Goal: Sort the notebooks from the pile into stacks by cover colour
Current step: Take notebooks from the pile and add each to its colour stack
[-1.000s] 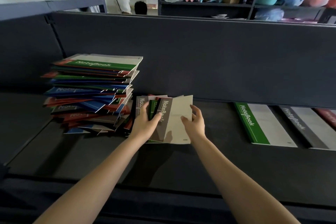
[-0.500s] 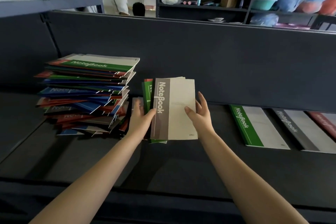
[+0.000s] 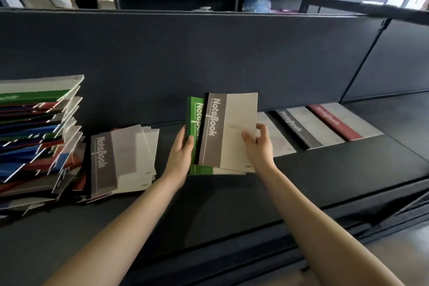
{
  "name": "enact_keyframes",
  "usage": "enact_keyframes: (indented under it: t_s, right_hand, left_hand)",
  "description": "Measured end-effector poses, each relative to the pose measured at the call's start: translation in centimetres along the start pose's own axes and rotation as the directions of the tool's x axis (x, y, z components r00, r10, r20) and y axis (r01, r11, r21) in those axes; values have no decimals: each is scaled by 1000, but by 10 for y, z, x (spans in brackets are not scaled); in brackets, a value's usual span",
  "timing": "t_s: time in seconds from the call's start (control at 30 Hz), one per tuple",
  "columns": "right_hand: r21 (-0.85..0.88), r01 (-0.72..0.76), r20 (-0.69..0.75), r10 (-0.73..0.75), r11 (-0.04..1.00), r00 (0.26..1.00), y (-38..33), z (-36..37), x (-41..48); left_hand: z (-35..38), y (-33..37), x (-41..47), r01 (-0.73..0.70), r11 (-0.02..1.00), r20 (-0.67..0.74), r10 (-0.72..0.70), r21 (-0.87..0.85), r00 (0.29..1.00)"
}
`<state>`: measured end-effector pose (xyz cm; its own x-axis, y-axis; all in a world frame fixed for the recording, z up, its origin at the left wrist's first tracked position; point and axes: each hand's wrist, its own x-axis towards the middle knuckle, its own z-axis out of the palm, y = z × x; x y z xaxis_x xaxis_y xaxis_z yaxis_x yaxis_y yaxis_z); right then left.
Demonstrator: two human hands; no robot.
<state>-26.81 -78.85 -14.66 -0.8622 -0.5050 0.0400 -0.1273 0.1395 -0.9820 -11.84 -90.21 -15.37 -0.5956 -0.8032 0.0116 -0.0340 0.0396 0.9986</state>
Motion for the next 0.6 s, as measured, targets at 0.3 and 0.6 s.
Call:
enact_keyframes:
  t_s: [0.3,0.6]
  right_hand:
    - [-251,59,-121,-92,966,988,7,-64,55]
    - [-382,18,-114,-67,924,991,9,-115,113]
  left_hand:
    - [12,-7,18,-31,999,-177,35,28,983]
    - [22,-2,27,-46,998,-252,55,40,966]
